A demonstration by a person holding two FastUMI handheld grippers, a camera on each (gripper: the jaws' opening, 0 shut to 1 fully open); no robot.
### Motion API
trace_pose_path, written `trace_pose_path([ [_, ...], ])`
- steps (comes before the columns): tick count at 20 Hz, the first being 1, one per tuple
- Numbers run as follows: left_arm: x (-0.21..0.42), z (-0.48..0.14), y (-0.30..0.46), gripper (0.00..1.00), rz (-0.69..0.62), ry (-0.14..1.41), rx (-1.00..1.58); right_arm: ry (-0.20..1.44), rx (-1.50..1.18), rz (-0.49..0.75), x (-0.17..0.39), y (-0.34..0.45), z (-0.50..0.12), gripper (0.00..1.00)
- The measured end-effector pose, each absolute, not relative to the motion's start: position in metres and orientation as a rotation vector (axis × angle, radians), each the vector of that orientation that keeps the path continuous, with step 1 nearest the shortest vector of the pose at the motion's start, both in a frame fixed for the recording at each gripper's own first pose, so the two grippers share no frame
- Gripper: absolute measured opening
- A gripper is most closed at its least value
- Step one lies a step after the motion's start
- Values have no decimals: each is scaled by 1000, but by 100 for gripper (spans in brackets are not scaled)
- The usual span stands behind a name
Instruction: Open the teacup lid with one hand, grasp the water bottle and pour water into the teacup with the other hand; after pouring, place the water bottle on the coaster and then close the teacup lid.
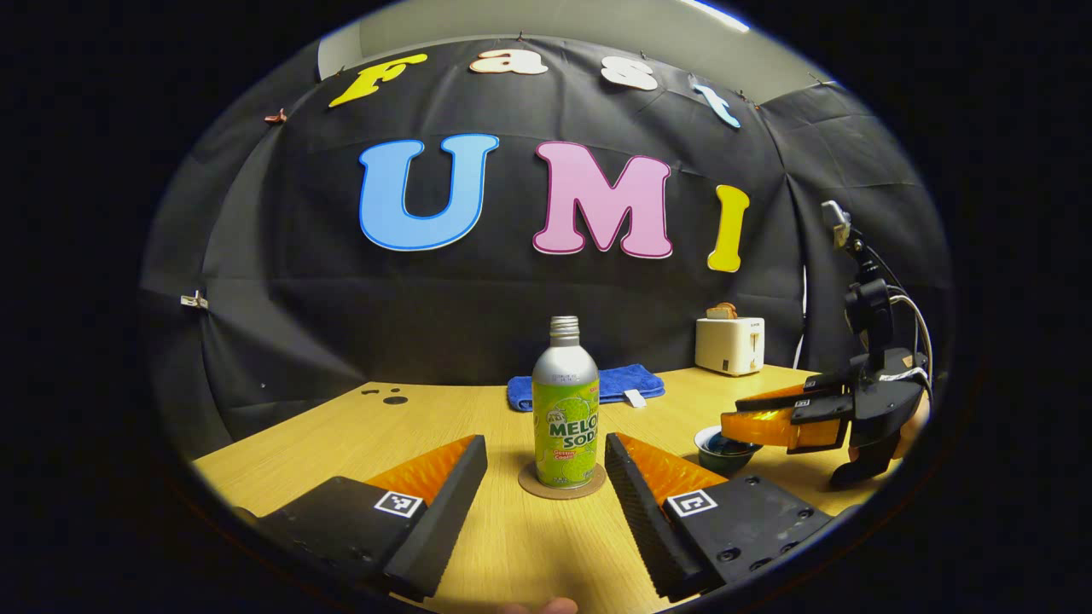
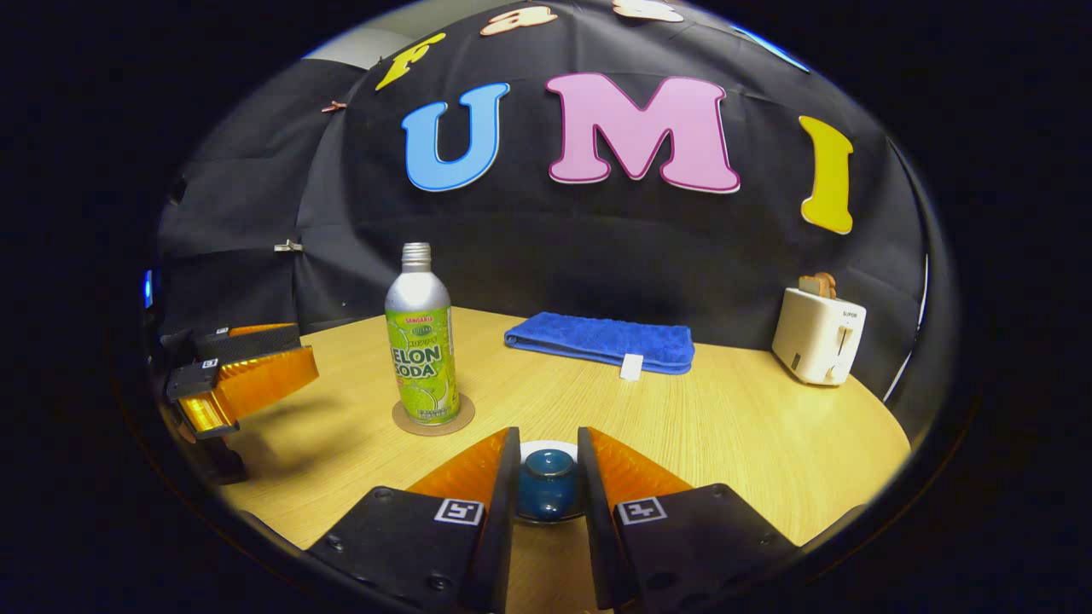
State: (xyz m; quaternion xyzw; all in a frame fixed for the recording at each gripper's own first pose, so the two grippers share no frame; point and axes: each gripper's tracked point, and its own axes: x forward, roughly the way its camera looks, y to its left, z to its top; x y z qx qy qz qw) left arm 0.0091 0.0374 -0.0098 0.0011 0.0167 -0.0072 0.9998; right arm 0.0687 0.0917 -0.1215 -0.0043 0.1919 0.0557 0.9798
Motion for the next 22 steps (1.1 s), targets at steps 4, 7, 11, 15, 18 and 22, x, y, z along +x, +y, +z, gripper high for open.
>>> trace_pose_path([
  [4, 7, -8, 34, 89, -21, 31, 4, 368, -10, 98, 61, 84, -111, 51],
  [7, 6, -5, 33, 89, -18, 25, 9, 360, -1, 99, 46, 81, -104, 51],
  [11, 4, -1, 32, 89, -19, 14, 7, 291, 21, 95, 25, 75, -83, 51],
  [15, 2, 5, 26, 89, -28, -5, 11, 224, 15, 81, 8, 62, -63, 52],
  [18, 0, 8, 22, 89, -34, -11, 18, 185, 22, 71, -3, 52, -53, 52],
  [22, -1, 11, 18, 89, -35, -21, 20, 163, 10, 40, -14, 35, -48, 54],
])
